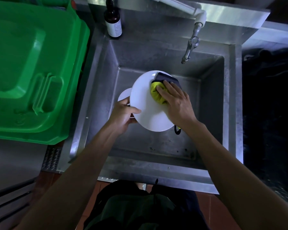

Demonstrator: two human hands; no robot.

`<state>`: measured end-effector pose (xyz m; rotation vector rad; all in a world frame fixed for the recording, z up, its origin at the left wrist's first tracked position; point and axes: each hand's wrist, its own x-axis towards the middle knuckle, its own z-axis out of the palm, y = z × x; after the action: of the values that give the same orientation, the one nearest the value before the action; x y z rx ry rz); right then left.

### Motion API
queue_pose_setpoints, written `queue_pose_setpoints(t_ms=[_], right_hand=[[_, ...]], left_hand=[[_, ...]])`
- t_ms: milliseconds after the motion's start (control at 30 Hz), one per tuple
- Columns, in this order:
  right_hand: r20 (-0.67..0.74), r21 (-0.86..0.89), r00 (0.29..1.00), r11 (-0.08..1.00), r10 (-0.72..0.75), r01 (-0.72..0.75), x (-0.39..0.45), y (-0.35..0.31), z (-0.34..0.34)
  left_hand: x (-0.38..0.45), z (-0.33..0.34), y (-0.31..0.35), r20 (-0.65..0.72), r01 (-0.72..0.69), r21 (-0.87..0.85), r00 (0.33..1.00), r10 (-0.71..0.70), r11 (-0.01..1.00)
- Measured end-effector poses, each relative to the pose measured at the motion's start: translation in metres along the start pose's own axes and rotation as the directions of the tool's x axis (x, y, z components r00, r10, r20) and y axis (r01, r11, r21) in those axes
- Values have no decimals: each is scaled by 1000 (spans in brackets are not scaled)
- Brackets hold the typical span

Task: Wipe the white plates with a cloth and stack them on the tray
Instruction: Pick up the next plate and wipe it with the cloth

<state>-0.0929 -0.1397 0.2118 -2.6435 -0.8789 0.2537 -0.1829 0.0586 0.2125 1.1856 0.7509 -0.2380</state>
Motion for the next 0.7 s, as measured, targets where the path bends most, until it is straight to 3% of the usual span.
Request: queue_pose_setpoints(t_ms=[433,700], right_hand=[[15,80,975,972,-223,221,-10,-48,9],[-32,12,967,968,-252,252,4,-48,5]], left_hand=[[-7,4,-1,16,-8,39,1000,7,999],[-10,0,-4,62,2,36,998,-4,999]])
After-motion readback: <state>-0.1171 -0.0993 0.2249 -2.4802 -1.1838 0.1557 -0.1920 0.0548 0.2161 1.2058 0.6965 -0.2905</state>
